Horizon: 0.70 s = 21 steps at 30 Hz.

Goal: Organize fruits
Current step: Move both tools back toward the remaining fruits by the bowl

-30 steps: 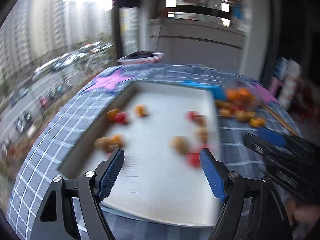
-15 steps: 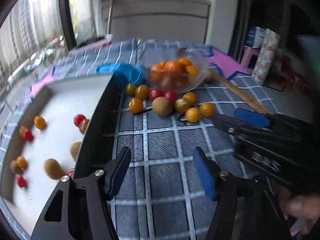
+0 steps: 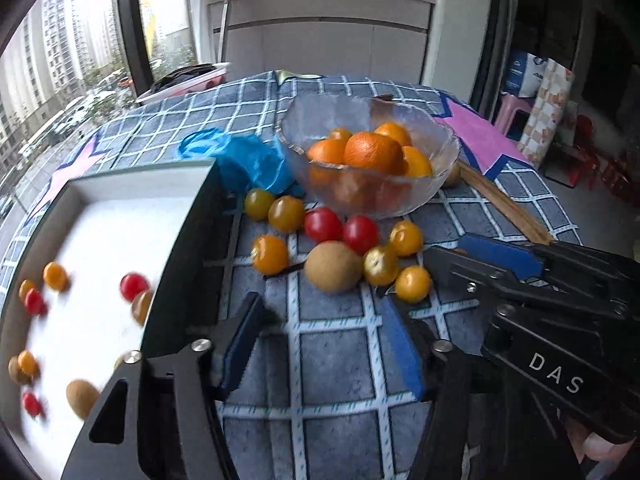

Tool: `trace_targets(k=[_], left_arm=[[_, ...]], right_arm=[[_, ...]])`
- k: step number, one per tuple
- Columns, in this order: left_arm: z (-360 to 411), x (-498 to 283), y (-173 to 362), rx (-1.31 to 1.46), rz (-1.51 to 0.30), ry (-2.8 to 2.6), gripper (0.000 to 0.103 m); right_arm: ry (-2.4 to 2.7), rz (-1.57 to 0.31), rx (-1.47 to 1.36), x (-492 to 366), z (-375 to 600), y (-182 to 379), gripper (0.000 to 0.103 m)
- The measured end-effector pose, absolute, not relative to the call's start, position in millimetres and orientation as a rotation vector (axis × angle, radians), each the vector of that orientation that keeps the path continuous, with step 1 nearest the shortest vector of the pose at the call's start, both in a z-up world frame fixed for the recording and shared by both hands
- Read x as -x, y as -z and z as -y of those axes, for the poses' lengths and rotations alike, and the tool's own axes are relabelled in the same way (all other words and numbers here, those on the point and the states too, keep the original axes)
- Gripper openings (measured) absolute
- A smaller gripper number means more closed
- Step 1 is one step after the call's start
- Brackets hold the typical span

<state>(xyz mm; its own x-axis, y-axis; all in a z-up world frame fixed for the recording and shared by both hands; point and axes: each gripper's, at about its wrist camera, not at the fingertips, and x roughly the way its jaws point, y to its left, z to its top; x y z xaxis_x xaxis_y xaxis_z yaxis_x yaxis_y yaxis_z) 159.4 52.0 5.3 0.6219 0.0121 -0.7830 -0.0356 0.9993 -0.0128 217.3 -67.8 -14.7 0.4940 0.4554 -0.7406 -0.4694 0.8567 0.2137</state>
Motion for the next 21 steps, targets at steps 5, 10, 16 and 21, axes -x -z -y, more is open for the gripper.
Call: trace_targets(k=[5, 10, 16, 21], left_arm=[[-48, -169, -6, 0.005, -0.9, 0.026, 0.055], [-46, -173, -7, -0.002, -0.896, 0.049, 0.048], [-45, -173, -6, 0.0, -0.897, 0.05, 0.048], [-49, -171, -7, 0.027, -0.895, 0.041, 0.047]], right_arm=[[-0.584, -0.902, -0.035, -223, 73, 17, 0.024], [-0.597, -0.911, -0.084, -225, 77, 19, 0.022], [-0.601, -0.914, -0.102, -225, 80, 19, 0.022], [-0.615, -0.915, -0.115, -224, 85, 19, 0.022]])
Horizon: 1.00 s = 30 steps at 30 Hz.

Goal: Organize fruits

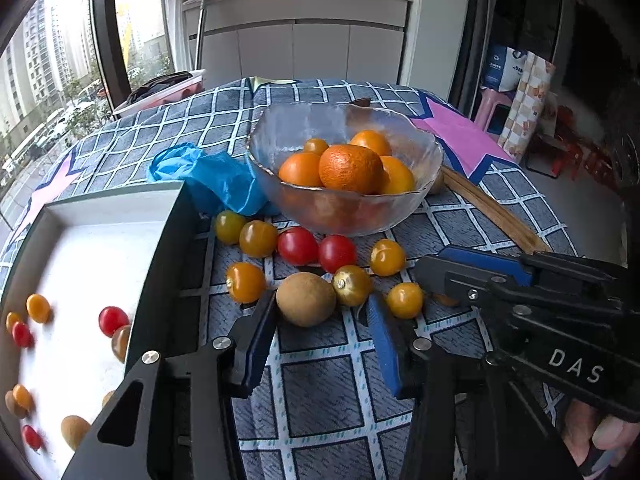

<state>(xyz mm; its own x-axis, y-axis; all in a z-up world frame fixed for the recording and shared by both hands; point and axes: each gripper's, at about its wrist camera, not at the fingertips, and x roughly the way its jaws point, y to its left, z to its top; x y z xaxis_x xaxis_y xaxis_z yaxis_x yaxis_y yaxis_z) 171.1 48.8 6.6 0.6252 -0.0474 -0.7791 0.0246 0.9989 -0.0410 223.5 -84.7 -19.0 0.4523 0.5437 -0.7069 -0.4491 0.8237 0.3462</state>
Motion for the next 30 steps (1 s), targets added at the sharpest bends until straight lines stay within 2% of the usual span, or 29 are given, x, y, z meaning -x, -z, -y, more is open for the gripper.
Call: trace_targets(k=[10, 18, 23, 24, 25, 26, 27, 30], left_arm=[[-69, -165, -7, 0.123, -0.883, 0.042, 0.047], [-69, -174, -6, 0.125, -0.881, 0.046, 0.046], [-68, -171, -7, 0.128, -0.877, 0.049, 0.044], [-67, -169, -7, 0.124, -0.876, 0.055, 0.041], [-66, -168, -7, 0.123, -0.877, 0.061, 0.028], [-65, -166, -7, 0.118, -0.88, 0.064, 0.007], [-64, -166, -6, 0.116, -0.889, 0.072, 0.001], [-59, -166, -7, 0.078, -0.892, 0.055, 0.001]], right_arm=[[-0.634, -0.918, -0.073, -222, 83, 18, 0.022], [-0.596, -0.887, 0.079, -210, 66, 14, 0.022], [-0.601, -0.883, 0.109, -207, 63, 15, 0.021], [-0.599, -0.881, 0.117, -206, 62, 15, 0.021], [-0.596, -0.881, 0.12, -205, 62, 15, 0.021], [-0.594, -0.882, 0.121, -205, 62, 15, 0.021], [-0.592, -0.884, 0.116, -205, 62, 15, 0.021], [-0.584, -0.884, 0.113, -204, 63, 15, 0.021]])
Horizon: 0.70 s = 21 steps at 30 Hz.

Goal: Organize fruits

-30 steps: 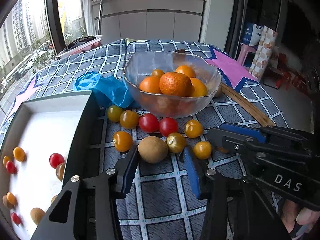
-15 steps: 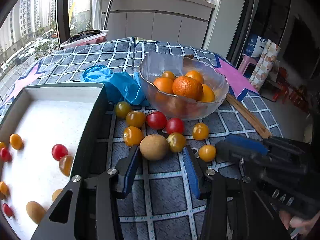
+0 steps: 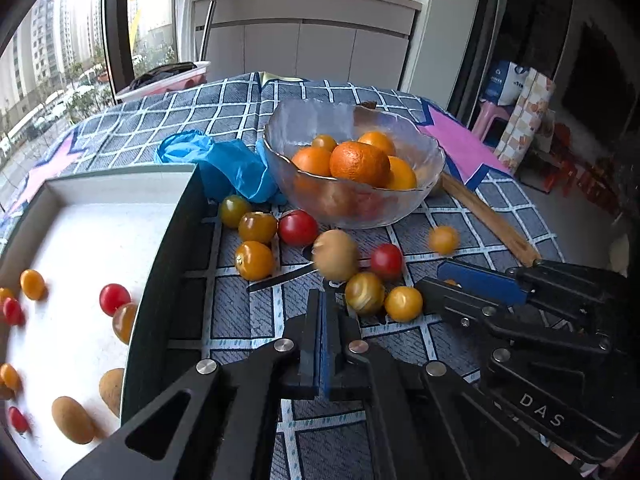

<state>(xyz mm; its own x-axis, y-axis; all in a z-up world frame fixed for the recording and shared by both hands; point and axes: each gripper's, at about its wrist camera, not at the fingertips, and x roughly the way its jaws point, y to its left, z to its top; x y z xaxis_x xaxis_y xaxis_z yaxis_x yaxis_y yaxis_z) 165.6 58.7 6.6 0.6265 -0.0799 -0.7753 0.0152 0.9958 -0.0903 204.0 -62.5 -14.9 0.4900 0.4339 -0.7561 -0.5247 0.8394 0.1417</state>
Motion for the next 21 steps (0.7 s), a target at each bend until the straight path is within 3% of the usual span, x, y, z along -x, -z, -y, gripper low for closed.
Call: trace_targets(k=[16, 17, 19, 20, 21], left_arm=[[-39, -143, -8, -0.001, -0.892, 0.038, 0.002], [-40, -144, -8, 0.004, -0.892, 0.04, 0.005], [-44, -142, -9, 0.027, -0.899, 0.033, 0.046], [-47, -140, -10, 0.032, -0.89, -0.004, 0.055], [-51, -137, -11, 0.044, -0.877, -0.022, 0.071]], right_arm=[[-0.607, -0.896, 0.057, -197, 76, 16, 0.023], [-0.608, -0.896, 0.053, -197, 76, 16, 0.023], [-0.606, -0.898, 0.048, -198, 77, 16, 0.022], [-0.609, -0.901, 0.029, -199, 80, 17, 0.022], [-0.615, -0.904, 0.015, -201, 82, 17, 0.022]])
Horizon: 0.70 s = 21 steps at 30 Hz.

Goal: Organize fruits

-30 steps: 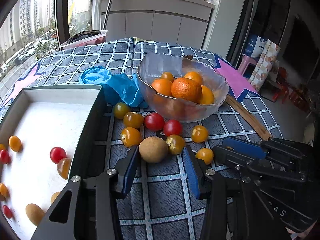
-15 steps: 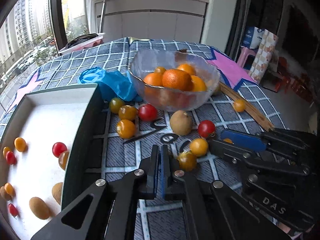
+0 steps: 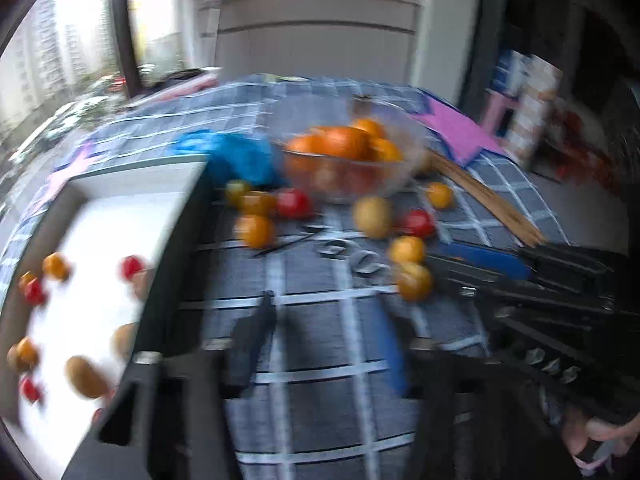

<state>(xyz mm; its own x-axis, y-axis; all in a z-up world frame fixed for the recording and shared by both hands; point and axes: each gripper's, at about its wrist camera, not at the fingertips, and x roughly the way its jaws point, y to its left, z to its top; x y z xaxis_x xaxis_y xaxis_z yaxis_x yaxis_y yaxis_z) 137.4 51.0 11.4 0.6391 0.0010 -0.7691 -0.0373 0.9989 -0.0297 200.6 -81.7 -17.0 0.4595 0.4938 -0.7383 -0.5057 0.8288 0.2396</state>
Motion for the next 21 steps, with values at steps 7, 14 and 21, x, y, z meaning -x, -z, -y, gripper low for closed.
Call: trace_targets(k=[7, 14, 21], left_arm=[[-52, -131, -13, 0.074, -0.843, 0.009, 0.077], [-35, -99, -15, 0.042, -0.837, 0.071, 0.077], [0, -94, -10, -0.021, -0.869, 0.181, 0.077]], right_arm=[[-0.609, -0.901, 0.036, -198, 86, 16, 0.022], [-0.607, -0.898, 0.046, -191, 90, 16, 0.022], [-0.619, -0.899, 0.057, -179, 95, 16, 0.022]])
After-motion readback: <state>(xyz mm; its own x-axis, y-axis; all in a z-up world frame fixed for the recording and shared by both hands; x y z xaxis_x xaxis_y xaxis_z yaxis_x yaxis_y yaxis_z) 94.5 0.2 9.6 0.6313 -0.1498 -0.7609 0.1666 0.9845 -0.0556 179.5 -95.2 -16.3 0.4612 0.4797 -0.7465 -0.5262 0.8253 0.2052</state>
